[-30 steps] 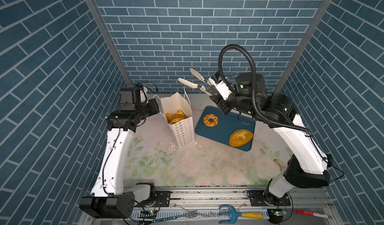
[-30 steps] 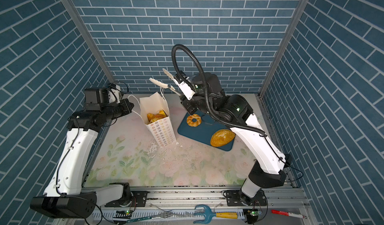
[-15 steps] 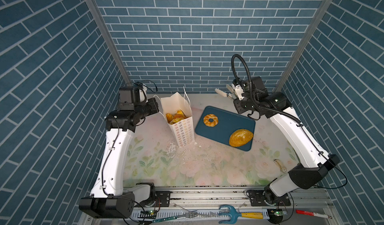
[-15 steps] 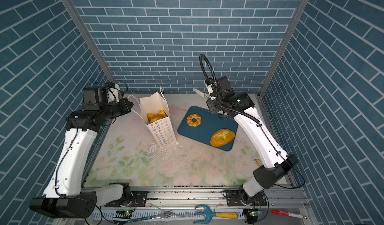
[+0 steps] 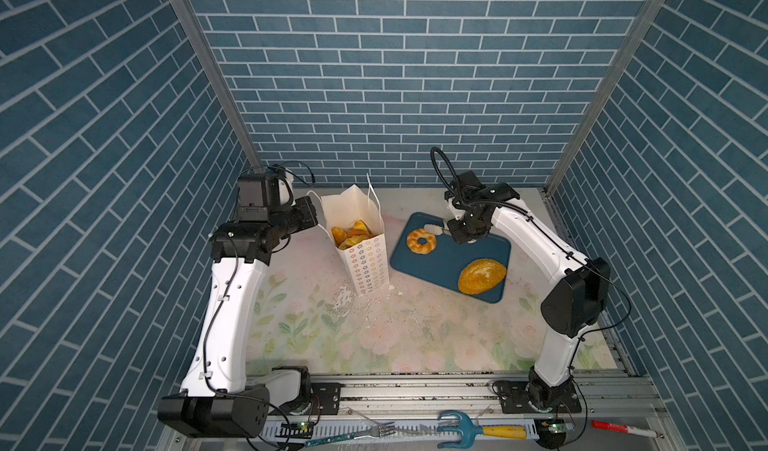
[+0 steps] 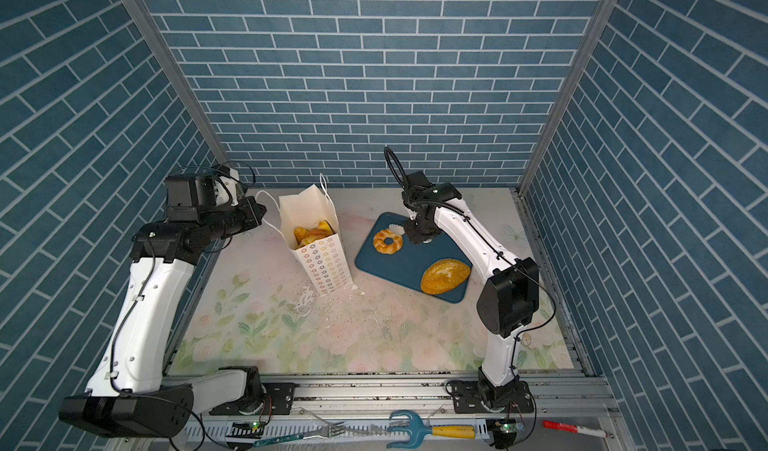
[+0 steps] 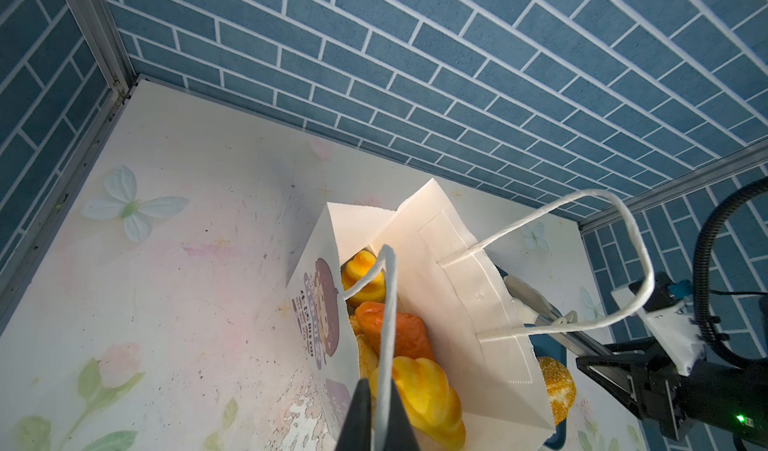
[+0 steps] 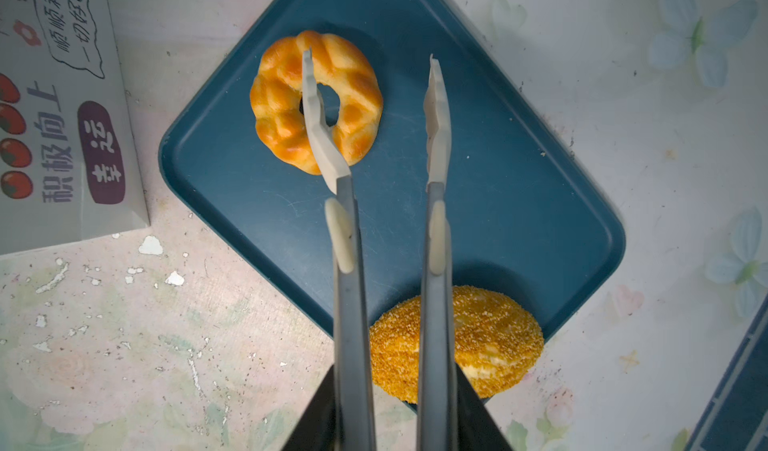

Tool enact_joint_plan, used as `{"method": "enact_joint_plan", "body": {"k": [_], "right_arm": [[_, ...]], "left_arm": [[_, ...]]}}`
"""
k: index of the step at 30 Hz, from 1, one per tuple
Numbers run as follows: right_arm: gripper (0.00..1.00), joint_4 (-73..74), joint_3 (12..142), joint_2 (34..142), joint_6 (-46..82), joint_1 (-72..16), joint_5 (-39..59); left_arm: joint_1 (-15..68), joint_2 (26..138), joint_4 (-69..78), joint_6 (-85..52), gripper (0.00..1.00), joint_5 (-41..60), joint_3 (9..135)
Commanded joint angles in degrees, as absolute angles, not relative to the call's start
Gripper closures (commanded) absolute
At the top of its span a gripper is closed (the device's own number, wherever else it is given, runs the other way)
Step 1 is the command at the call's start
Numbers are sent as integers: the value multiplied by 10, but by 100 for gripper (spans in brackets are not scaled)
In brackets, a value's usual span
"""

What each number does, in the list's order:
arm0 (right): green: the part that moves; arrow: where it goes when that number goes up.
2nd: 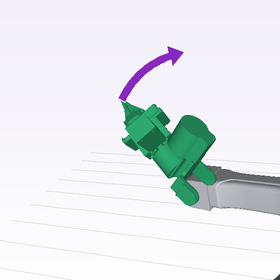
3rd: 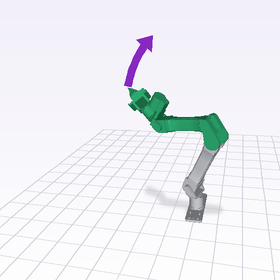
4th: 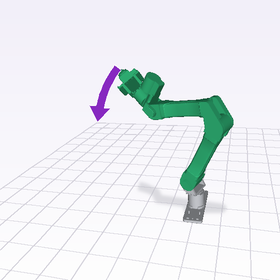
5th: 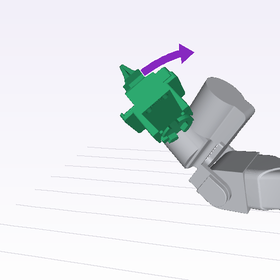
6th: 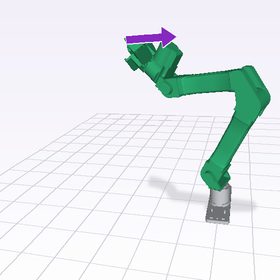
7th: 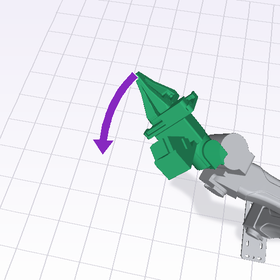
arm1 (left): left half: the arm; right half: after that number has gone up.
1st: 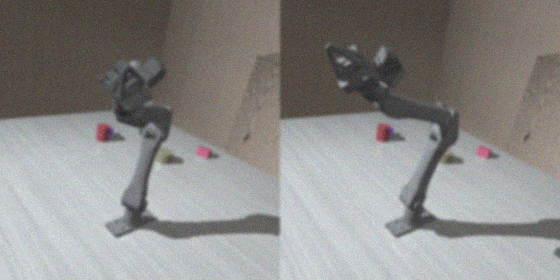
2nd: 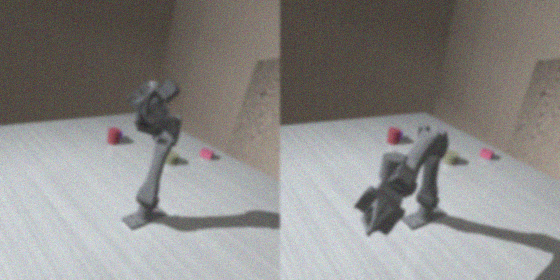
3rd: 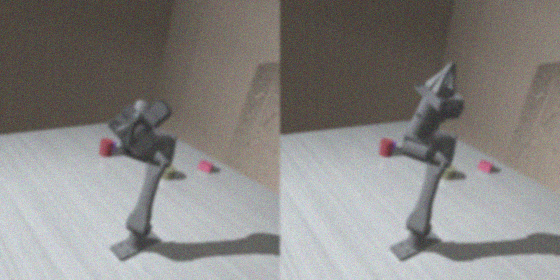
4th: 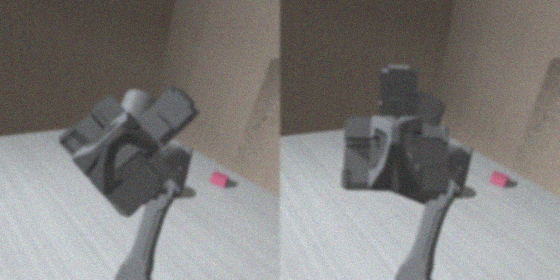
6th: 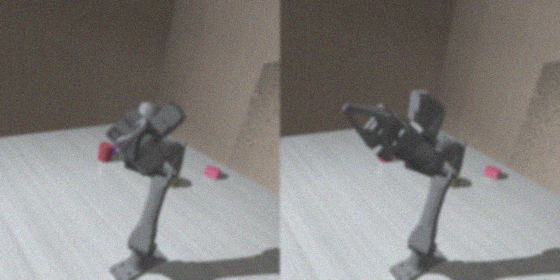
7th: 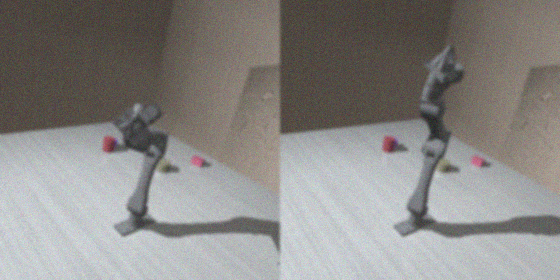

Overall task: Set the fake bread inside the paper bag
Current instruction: 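Lower the tongs onto the ring bun on the tray and close them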

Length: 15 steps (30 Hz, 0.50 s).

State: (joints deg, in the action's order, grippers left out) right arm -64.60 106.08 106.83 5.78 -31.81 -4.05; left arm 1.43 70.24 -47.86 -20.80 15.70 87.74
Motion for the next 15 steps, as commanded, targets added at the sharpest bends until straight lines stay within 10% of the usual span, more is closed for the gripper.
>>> {"method": "enact_joint_plan", "body": {"k": [1,15], "right_arm": [[62,-655,1065,1070,71,-317,-20],[63,-640,1081,1136,63,-318,-33]], "left_arm": [[17,704,-490,-202,91,149,880],[17,717,-491,-200,91,147,889]]}}
